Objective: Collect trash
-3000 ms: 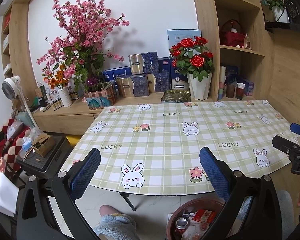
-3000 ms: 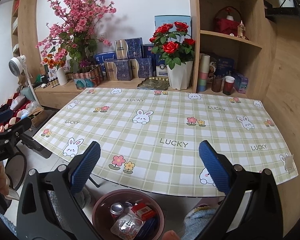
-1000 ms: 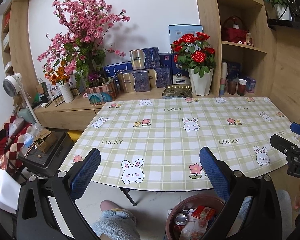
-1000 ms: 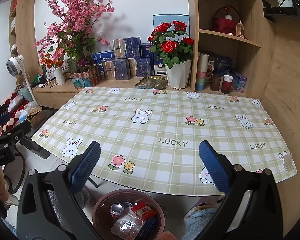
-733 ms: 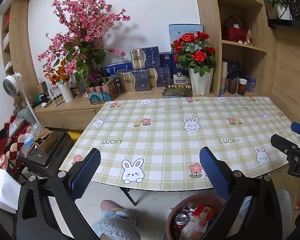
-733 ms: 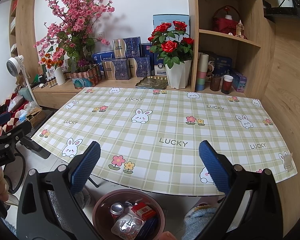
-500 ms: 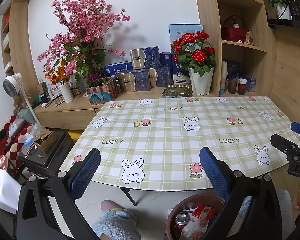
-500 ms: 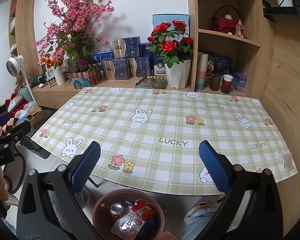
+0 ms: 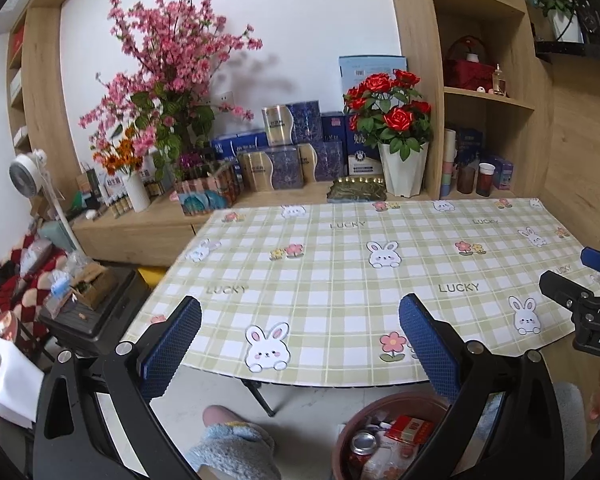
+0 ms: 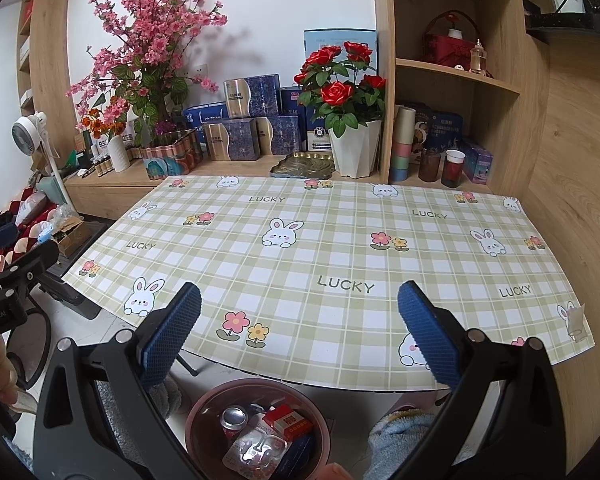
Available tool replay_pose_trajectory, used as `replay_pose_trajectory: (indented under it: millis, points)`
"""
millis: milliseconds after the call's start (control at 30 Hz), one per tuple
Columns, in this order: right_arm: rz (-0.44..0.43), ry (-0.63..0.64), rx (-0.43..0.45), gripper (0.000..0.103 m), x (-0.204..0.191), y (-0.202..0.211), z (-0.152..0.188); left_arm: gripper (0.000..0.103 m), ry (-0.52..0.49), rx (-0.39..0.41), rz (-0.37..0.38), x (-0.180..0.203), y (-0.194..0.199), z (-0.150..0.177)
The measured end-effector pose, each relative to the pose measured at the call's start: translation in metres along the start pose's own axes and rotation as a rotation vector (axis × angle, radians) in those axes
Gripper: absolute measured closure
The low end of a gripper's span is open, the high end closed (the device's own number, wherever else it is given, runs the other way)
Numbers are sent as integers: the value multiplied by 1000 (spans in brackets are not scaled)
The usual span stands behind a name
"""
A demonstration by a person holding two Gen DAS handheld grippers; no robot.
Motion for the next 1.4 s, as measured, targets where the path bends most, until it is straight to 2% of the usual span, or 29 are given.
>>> replay_pose_trajectory:
  millis: [67,167,267,533,1400]
  points:
    - [-1,-2,0,6,1,0,1,6,5,-16,14,1,-3,1]
    - [0,0,-1,6,2,1,1,6,-34,5,10,7,0,4]
    - [1,-4,-2,6,3,1,1,6,-19,-31,23,7,-5,6]
    - [2,-6,1,6,2,2,0,6,-28,-10,-3,6,-2,3]
    - [1,-5,0,6,1,2,-1,6,-17,-9,-26,1,-3,-1]
Point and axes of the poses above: each gripper's, at about its wrist camera, not at the fingertips, and y roughly against the way its jaws point, x to its right, z to its underside, the point moved 5 cm from there along -y, roughly the way its jaws point, and after that the axes turned 2 degrees about z, right-handed, at the moved point
